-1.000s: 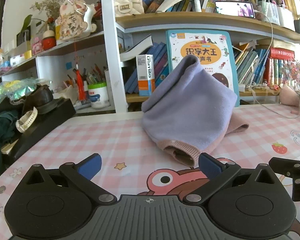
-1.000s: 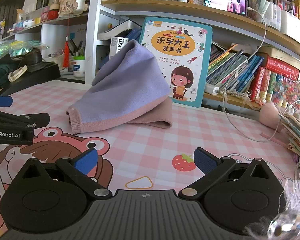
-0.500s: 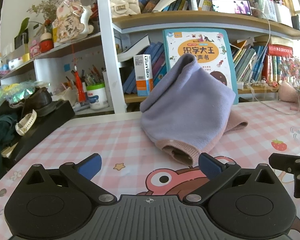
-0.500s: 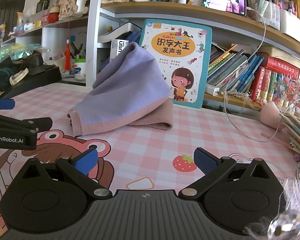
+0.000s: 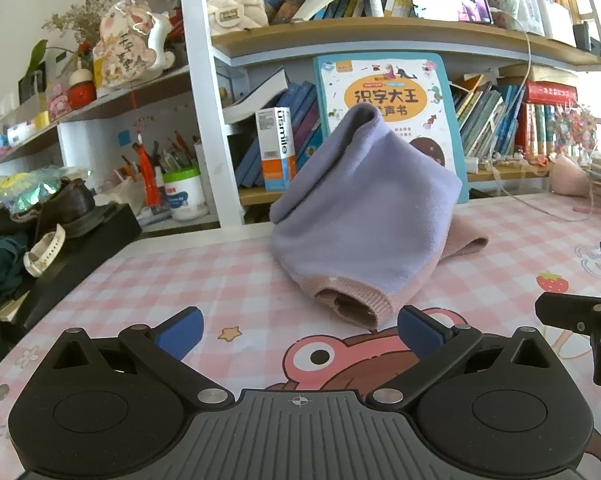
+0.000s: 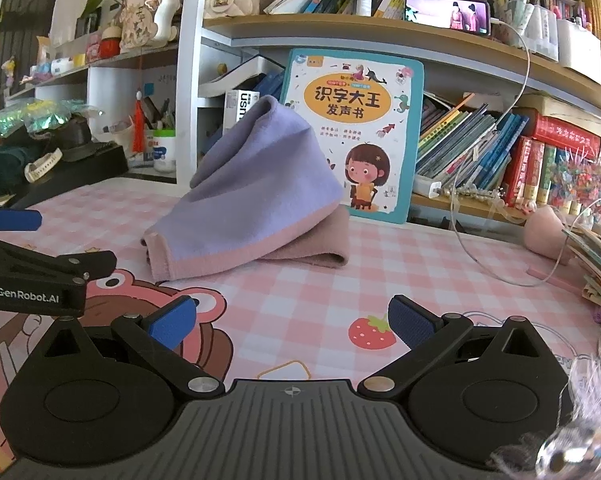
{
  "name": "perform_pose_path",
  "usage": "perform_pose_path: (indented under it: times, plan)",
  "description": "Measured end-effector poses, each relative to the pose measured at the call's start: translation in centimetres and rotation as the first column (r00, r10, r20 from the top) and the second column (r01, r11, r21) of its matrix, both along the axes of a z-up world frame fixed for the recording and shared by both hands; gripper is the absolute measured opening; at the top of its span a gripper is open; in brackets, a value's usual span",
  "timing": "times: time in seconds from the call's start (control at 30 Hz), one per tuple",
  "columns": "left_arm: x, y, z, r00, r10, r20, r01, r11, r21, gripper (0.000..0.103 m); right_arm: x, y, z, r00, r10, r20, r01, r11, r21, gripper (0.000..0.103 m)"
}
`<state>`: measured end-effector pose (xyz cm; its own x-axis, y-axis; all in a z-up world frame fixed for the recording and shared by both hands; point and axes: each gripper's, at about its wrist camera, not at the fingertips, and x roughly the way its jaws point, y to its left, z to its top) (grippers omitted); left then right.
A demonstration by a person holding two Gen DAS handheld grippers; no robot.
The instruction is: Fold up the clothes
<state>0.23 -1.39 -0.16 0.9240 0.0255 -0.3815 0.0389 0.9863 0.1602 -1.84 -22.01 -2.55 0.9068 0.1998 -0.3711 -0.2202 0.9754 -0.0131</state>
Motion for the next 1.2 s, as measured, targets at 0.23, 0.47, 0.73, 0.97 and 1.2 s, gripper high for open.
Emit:
perform_pose_path:
  times: [0.23, 0.47, 0.73, 0.97, 1.2]
  plan:
    - [0.1, 0.0, 0.0, 1.000, -0.014, -0.006, 0.015, 1.000, 0.003, 0.103, 0.3, 0.1, -0.1, 1.000, 0.002, -0.022, -0.002, 1.000, -0.005, 0.103]
    - [-0.1, -0.1, 0.0, 1.000, -0.018, 0.003, 0.018, 1.000, 0.015, 0.103, 0.5, 0.8, -0.3, 1.000, 0.000, -0.030, -0.002, 0.999, -0.050, 0.103]
    - [0.7, 0.4, -0.2, 0.997, -0.046, -0.054, 0.044, 0.999, -0.025, 0.103, -0.3, 1.5, -0.2, 1.000, 0.009, 0.020, -0.007, 0.995, -0.095, 0.103]
    - [-0.3, -0.2, 0.0, 1.000, -0.012, 0.014, 0.012, 1.000, 0.018, 0.103, -0.3, 1.6, -0.3, 0.999, 0.032, 0.022, -0.030, 0.995, -0.095, 0.103]
    - [-1.0, -0.8, 0.3, 0.998, -0.012, 0.063, 0.008, 0.998, 0.058, 0.103, -0.3, 1.9, -0.4, 0.999, 0.028, 0.020, -0.025, 0.992, -0.127, 0.103]
